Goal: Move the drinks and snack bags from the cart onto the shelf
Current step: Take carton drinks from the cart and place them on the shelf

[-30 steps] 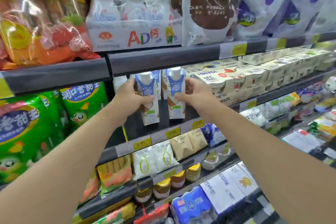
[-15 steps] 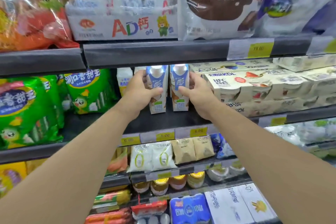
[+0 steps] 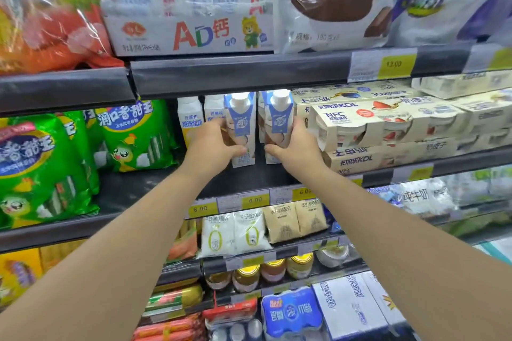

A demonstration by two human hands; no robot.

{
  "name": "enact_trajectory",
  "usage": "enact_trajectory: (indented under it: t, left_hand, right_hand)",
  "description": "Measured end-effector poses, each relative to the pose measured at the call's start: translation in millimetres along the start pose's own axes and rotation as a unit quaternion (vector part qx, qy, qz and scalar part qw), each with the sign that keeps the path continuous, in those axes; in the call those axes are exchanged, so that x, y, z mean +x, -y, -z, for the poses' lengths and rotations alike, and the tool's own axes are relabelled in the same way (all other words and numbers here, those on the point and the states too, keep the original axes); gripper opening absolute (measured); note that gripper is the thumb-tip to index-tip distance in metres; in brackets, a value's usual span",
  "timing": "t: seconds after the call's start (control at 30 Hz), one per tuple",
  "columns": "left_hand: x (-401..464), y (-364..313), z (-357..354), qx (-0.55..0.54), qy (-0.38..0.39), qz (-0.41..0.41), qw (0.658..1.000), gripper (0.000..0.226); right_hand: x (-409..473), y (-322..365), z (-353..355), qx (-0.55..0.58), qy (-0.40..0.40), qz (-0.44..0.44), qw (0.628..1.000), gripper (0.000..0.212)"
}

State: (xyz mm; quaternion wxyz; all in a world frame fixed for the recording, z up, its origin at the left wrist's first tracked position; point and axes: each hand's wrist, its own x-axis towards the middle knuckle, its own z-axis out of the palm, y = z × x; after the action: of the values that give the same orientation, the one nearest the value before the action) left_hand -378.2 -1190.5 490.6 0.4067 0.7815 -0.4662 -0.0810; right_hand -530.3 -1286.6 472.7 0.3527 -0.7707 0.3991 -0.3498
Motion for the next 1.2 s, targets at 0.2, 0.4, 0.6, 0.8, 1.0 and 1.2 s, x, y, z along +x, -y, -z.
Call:
enact_trajectory:
  t: [0.2, 0.4, 0.6, 0.8, 1.0, 1.2]
  left_hand:
    - [8.9, -4.2, -9.0, 0.02, -0.018, 0.016, 1.0, 0.049]
    - [10.7, -2.1, -10.4, 0.013, -0.013, 0.016, 1.0, 0.044]
    - [8.8, -4.1, -12.6, 0.026, -0.015, 0.012, 0.999, 0.043]
    - [8.8, -6.0, -12.0, 0.029, -0.015, 0.015, 0.999, 0.043]
    - [8.4, -7.5, -13.4, 0.02, -0.013, 0.02, 1.0, 0.043]
    - [9.9, -7.6, -12.7, 0.018, -0.013, 0.023, 0.999, 0.044]
  right_hand:
    - [-8.7, 2.0, 1.3, -0.011, -0.003, 0.004, 1.0, 0.05]
    - [-7.2, 1.2, -8.9, 0.03, -0.016, 0.002, 0.999, 0.051]
    - [-10.2, -1.1, -13.4, 0.031, -0.03, 0.004, 0.999, 0.05]
    - [-10.5, -1.3, -12.4, 0.019, -0.033, 0.001, 0.999, 0.049]
    - [-10.3, -3.2, -9.6, 0.015, -0.017, 0.006, 1.0, 0.046]
    - [-9.0, -5.1, -10.8, 0.017, -0.015, 0.009, 1.0, 0.047]
